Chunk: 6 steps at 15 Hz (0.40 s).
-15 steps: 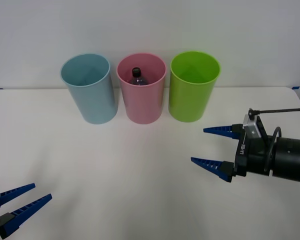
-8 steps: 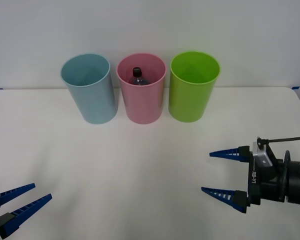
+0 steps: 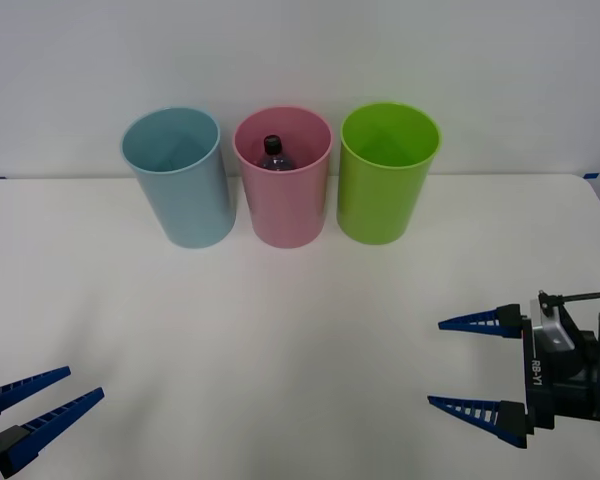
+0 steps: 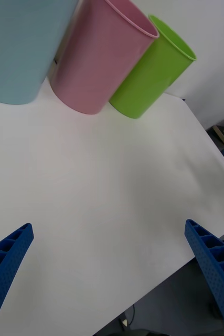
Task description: Put cans in the blue bin and PET bottles in the pink bin and trash in the green bin.
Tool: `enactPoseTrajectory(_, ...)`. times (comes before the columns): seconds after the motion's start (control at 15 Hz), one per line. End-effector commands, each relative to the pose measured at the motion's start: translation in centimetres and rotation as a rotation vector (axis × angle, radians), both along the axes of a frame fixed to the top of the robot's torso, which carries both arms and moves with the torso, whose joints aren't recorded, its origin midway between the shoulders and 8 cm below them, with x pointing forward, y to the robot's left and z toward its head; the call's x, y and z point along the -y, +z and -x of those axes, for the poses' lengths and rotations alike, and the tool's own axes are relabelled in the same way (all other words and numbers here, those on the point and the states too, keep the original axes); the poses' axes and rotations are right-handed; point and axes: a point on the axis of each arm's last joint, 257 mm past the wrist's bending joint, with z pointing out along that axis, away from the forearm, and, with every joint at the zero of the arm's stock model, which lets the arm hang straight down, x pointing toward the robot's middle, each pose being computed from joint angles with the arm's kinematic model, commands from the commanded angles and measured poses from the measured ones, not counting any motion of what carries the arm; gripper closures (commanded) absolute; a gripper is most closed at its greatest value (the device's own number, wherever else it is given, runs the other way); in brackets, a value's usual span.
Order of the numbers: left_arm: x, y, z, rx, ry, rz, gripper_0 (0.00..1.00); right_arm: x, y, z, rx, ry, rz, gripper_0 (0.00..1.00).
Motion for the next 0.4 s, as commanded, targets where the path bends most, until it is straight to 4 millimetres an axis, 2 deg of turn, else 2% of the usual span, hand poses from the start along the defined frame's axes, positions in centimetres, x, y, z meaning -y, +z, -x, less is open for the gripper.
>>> enactPoseTrajectory(0.07, 0.0, 0.0, 0.0, 0.0, 0.0, 0.0, 0.0, 0.16, -0.44, 0.07, -0.01, -0.006, 0.011, 0.0)
enactPoseTrajectory(0.4, 0.0, 0.0, 0.0, 0.0, 0.0, 0.0, 0.0, 0.16, -0.44, 0.07, -0.01, -0.006, 0.011, 0.0)
